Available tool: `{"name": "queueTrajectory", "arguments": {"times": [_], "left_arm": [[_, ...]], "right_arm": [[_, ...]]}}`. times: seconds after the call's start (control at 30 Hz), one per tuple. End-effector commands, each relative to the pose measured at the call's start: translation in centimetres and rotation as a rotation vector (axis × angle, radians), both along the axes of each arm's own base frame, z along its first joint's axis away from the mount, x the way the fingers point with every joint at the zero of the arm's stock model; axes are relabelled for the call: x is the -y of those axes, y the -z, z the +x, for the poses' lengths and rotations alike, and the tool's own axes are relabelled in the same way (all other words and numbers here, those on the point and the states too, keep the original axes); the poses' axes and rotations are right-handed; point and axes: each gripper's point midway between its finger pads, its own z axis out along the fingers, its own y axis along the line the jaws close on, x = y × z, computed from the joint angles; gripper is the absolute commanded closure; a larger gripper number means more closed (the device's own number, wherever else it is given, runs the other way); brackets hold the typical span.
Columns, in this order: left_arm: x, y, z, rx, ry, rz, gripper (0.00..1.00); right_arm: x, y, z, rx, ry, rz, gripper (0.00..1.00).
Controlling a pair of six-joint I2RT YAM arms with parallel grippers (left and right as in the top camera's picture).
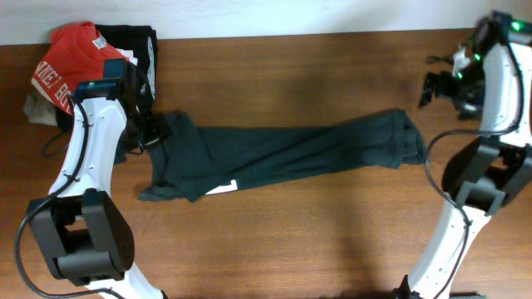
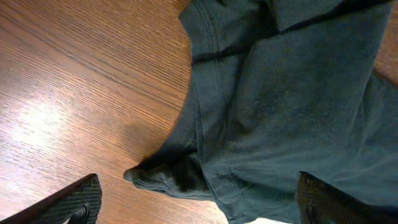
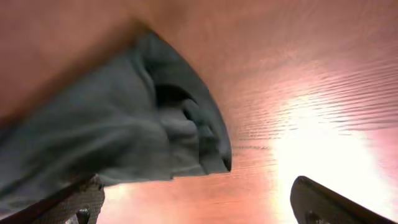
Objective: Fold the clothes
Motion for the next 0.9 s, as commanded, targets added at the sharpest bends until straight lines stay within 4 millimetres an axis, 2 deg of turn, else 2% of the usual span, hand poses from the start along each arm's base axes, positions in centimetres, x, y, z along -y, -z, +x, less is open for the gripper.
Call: {"name": "queueTrajectory", "arguments": {"times": [0.0, 0.13, 0.23, 0.43, 0.47, 0.5, 0.53, 0.57, 0.6, 0.63, 0.7, 0.8, 0.83, 0.87], "left_arm": [[0.4, 0.0, -0.1, -0.001, 0.001, -0.023, 0.01], [0.5, 0.0, -0.3, -0.010, 0.001, -0.023, 0.01], [0.5, 0.0, -0.3, -0.008, 0.001, -0.023, 0.01], [0.5, 0.0, -0.2, -0.004, 0.001, -0.023, 0.01], [0.5, 0.0, -0.2, -0.004, 0.001, -0.023, 0.01], [0.5, 0.0, -0.2, -0.003, 0.001, -0.023, 0.01], [0.4, 0.0, -0.2, -0.003, 0.001, -0.023, 0.01], [0.4, 0.0, -0.2, -0.003, 0.001, -0.023, 0.01], [0.5, 0.0, -0.2, -0.003, 0.002, -0.023, 0.01], [0.6, 0.0, -0.2, -0.004, 0.005, -0.023, 0.01], [0.6, 0.0, -0.3, -0.008, 0.005, -0.023, 0.01], [0.6, 0.0, -0.3, -0.009, 0.005, -0.023, 0.01], [0.6, 0.0, -0.3, -0.009, 0.005, -0.023, 0.01], [0.6, 0.0, -0.3, -0.009, 0.005, -0.023, 0.01]], "right_arm": [[-2.4, 3.7, -0.6, 0.038, -0.164, 0.232, 0.01], [-2.6, 7.6, -1.2, 0.042, -0.135, 0.290, 0.01], [-3.5, 8.9, -1.5, 0.043, -0.132, 0.325, 0.01], [-8.2, 11.4, -2.6, 0.011, -0.169, 0.435, 0.01], [-9.5, 12.1, -3.1, -0.008, -0.190, 0.444, 0.10], [-10.4, 12.3, -3.4, -0.026, -0.207, 0.448, 0.30], [-11.1, 12.4, -3.6, -0.037, -0.221, 0.451, 0.46], [-11.7, 12.4, -3.6, -0.043, -0.234, 0.451, 0.72], [-11.9, 12.2, -3.5, -0.043, -0.241, 0.448, 0.88], [-11.6, 12.3, -3.5, -0.063, -0.204, 0.421, 0.96], [-9.8, 12.1, -3.3, -0.097, -0.128, 0.339, 0.96], [-6.0, 10.6, -2.8, -0.111, -0.025, 0.187, 0.96], [-4.9, 9.8, -2.6, -0.109, 0.007, 0.141, 0.96], [-3.5, 8.1, -2.4, -0.097, 0.037, 0.085, 0.96]]}}
